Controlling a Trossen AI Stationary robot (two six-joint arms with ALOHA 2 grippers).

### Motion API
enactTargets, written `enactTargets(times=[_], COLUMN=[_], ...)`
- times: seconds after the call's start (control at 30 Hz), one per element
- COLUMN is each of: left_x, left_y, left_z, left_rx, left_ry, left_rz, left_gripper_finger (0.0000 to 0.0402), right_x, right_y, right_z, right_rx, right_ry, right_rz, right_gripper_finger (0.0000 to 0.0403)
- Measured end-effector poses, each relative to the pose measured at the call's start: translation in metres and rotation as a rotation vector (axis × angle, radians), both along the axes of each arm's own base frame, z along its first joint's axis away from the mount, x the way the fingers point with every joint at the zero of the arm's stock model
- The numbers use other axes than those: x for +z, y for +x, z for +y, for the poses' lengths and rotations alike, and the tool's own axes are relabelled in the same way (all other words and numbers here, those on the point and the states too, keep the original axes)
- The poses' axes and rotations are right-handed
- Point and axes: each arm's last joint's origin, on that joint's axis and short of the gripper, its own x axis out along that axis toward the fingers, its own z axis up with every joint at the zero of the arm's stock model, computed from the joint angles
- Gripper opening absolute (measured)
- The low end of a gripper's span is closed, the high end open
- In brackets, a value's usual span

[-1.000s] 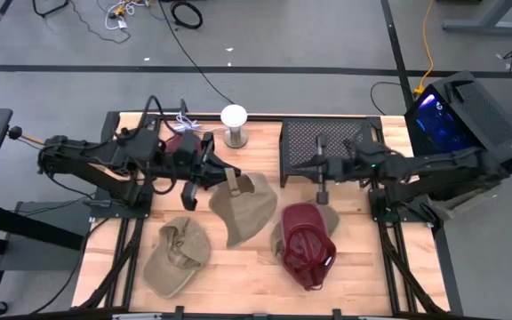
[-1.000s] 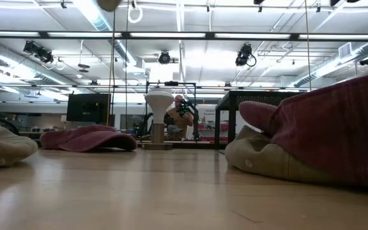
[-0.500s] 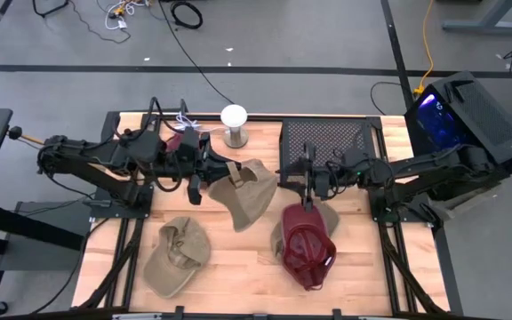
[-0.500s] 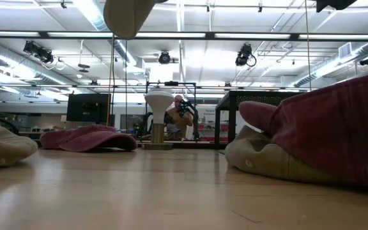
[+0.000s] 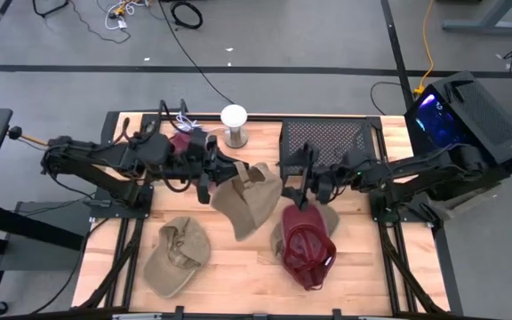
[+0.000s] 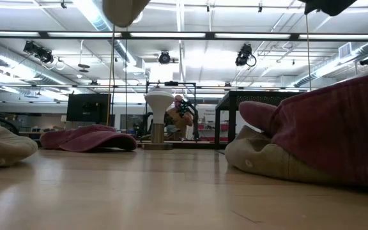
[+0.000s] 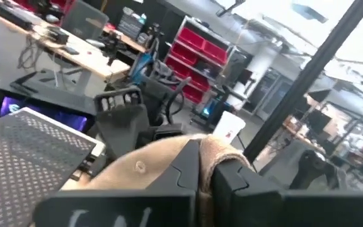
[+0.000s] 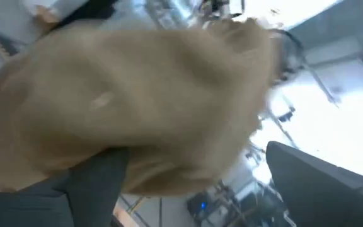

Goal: Pick & Place hat
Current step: Put the top brown hat on the black shelf

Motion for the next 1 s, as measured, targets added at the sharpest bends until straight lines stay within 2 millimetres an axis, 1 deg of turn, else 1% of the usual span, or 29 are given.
enactTargets(times=[0.13,0.3,0.43,0.53,0.6,0.67,0.8,0.9,0.93,1.0], left_x=[0.002,0.002,0.0,0.0,0.0,0.0,-0.001,-0.001,-0.001,0.0], left_y=[-0.001,-0.001,0.0,0.0,0.0,0.0,0.0,0.0,0.0,-0.002], left_z=[0.0,0.0,0.001,0.0,0.0,0.001,0.001,0.002,0.003,0.005], left_rx=[-0.004,0.013,0.013,0.013,0.014,0.023,0.042,0.053,0.054,0.06], left_ry=[-0.002,-0.02,-0.027,-0.022,-0.015,0.019,0.105,0.102,0.093,0.072], left_rz=[-0.021,-0.015,0.004,0.002,0.004,0.006,0.016,0.016,0.016,0.013], left_gripper_finger=[0.001,0.0027,0.0014,0.0009,0.0016,0.0036,0.0093,0.014,0.0155,0.0186], right_x=[-0.006,0.001,0.003,0.002,0.002,0.002,0.0,-0.002,-0.003,-0.004], right_y=[0.007,0.004,0.002,0.002,0.002,0.002,0.003,0.004,0.004,0.005], right_z=[0.006,0.012,0.017,0.017,0.017,0.017,0.017,0.017,0.017,0.016], right_rx=[0.046,0.15,0.227,0.249,0.255,0.256,0.256,0.254,0.247,0.223], right_ry=[-0.033,-0.045,-0.067,-0.043,-0.027,-0.025,-0.025,-0.023,-0.02,0.009], right_rz=[-0.032,-0.117,-0.136,-0.123,-0.118,-0.115,-0.09,-0.064,-0.056,-0.033], right_gripper_finger=[0.0349,0.0333,0.0315,0.0286,0.0255,0.0213,0.0106,0.0026,0.0014,0.0016])
